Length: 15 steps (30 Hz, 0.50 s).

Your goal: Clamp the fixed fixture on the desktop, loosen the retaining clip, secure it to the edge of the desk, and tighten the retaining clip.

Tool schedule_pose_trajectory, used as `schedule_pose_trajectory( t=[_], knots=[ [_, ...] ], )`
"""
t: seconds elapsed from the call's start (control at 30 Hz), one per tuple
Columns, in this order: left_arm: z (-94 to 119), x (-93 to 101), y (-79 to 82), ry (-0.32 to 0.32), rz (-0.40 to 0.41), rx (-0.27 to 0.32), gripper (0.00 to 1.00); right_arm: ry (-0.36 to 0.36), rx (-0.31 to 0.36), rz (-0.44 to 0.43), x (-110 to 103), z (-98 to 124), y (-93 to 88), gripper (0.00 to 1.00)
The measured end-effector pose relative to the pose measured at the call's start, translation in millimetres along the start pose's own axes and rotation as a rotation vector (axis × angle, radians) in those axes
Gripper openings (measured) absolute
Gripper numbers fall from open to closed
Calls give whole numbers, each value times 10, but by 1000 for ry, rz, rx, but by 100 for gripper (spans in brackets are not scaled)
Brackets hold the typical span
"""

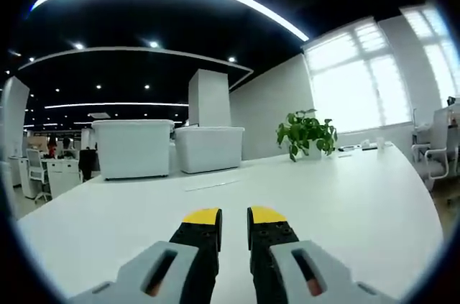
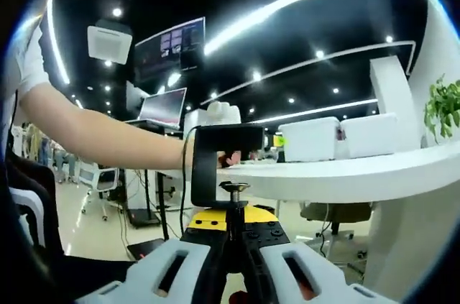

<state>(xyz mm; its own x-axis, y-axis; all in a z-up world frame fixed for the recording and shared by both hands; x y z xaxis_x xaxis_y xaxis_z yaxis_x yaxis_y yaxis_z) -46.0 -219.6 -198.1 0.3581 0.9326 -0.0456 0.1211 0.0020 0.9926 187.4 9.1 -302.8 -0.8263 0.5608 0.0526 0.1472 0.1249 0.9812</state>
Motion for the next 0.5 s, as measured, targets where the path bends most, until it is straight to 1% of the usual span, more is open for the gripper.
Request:
schedule_pose_trajectory(
  t=[0.1,0.2,0.4,0.5],
  knots=[
    [-5,-2,1,-1,0,2,15,-4,-11,-6,3,4,-24,2],
    [-8,-10,7,-1,5,7,15,-4,-18,-30,42,-21,-81,2],
    [1,-13,12,2,10,9,15,-7,-31,-36,6,-33,-103,2],
    [9,-3,14,-2,9,11,15,-17,-43,-47,53,-44,-132,2]
  ],
)
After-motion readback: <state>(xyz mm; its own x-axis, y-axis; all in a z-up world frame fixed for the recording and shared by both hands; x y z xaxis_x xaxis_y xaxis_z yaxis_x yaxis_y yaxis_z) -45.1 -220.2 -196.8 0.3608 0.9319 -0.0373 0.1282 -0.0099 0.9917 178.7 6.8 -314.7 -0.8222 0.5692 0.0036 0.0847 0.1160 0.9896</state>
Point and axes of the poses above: the point that each gripper's makers call its tool centre point, and the gripper's own axes: z roughly backward along the fingers, x roughly to its right, y roughly out of its top, the point moved 9 cm from there along z, roughly backward along the fingers, and after that the axes turned 8 degrees about y, right-handed, at the moved point
